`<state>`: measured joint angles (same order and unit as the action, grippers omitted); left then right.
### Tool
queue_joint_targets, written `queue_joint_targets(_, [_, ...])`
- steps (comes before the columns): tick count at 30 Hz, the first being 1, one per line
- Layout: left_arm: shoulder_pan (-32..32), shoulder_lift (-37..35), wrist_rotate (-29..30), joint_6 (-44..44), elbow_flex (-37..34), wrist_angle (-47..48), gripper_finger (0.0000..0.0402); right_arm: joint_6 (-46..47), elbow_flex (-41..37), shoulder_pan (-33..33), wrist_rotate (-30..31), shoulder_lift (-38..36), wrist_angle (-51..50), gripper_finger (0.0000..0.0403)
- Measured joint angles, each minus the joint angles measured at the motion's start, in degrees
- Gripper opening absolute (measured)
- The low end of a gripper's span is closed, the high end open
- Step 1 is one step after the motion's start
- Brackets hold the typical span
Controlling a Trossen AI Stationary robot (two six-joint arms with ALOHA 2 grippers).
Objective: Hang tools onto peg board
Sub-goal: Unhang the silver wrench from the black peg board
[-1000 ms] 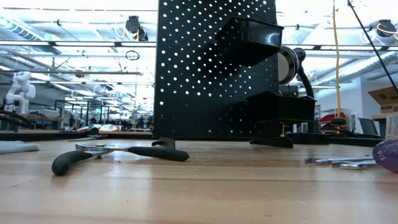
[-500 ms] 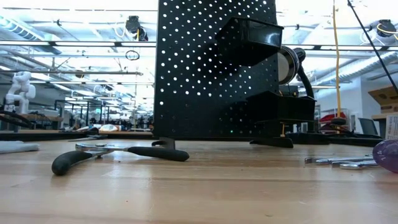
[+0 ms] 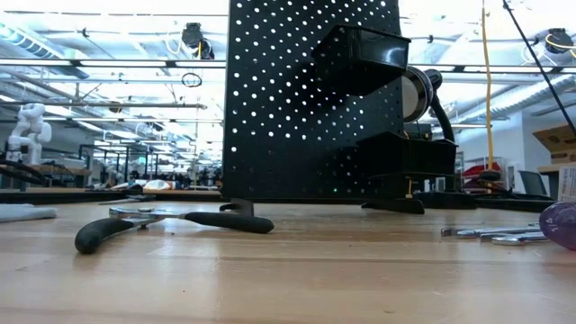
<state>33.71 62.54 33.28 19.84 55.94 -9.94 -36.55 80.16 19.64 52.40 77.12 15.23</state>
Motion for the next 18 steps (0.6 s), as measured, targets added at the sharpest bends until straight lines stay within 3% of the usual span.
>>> queue_joint_targets(6, [-0.02, 0.0, 0.0, -0.02, 0.0, -0.03, 0.0334, 11.36, 0.0, -0.83, 0.13, 0.41, -13.03, 0.0022])
queue_joint_targets(18, [-0.53, 0.0, 0.0, -0.04, 0.0, -0.06, 0.0334, 20.1, 0.0, -3.42, -0.27, 0.83, -17.89, 0.0164])
